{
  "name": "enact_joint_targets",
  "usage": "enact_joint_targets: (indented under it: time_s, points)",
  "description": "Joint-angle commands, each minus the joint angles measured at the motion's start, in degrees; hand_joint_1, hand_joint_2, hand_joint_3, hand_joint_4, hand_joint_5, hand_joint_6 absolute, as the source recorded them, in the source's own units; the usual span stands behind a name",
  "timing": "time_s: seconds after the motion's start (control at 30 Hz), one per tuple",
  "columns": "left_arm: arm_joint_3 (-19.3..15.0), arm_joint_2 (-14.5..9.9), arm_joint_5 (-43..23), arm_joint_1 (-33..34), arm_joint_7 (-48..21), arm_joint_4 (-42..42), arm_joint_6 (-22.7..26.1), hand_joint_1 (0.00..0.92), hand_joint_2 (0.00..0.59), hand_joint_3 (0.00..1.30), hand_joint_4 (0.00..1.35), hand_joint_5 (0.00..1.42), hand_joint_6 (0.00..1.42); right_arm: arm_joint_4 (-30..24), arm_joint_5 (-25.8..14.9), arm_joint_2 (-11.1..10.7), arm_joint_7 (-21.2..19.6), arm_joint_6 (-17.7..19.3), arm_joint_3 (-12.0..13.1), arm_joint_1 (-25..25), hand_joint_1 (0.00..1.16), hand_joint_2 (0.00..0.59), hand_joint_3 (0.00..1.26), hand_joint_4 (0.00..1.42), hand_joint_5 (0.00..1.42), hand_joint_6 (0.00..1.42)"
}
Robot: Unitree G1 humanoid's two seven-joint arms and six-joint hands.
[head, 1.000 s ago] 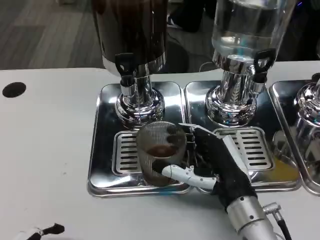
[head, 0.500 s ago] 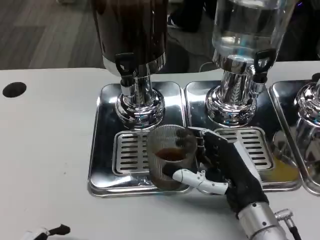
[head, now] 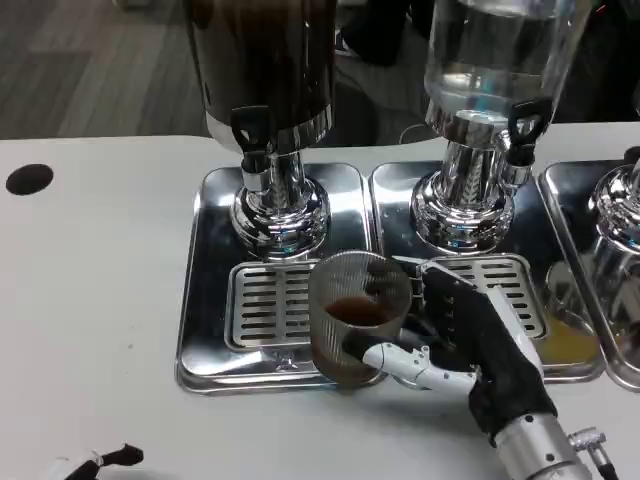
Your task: Grasp the cup under the faucet to collect the drink, then remove the cup.
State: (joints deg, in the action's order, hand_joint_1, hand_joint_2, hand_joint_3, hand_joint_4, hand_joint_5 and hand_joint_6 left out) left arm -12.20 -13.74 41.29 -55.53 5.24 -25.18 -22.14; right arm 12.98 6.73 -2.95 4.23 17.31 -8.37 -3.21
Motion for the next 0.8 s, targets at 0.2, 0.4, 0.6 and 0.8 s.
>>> enact_joint_targets:
  time_s: [0.2,0.4,0.6,0.8]
  points:
    - [0.97,-1.0,0.93,0.4,-1.48,-1.24,1.6,0.0,0.085,0.36,0.27,0.37,0.53,-2.1,-2.33,-0.2,1.47,3.84,1.3,-0.86,0.79,0.105,0.45,0.44,0.44,0.22]
    - [1.29,-1.12,1.03,0.45,-1.67,-1.75,2.3,0.0,0.088,0.36,0.27,0.37,0.54,-2.26,-2.66,-0.7,2.21,4.5,1.77,-1.42,0.79,0.105,0.45,0.44,0.44,0.22]
    - [2.19,-1.38,1.2,0.79,-1.81,-1.53,3.29,0.0,0.088,0.36,0.27,0.37,0.54,-2.4,-3.68,-1.49,3.2,5.67,2.24,-2.34,0.78,0.112,0.45,0.44,0.45,0.22]
    - [2.69,-1.53,1.2,1.12,-1.99,-1.57,4.08,0.0,0.088,0.36,0.27,0.37,0.54,-2.88,-4.53,-2.03,4.22,6.43,2.87,-2.84,0.78,0.113,0.45,0.44,0.45,0.22]
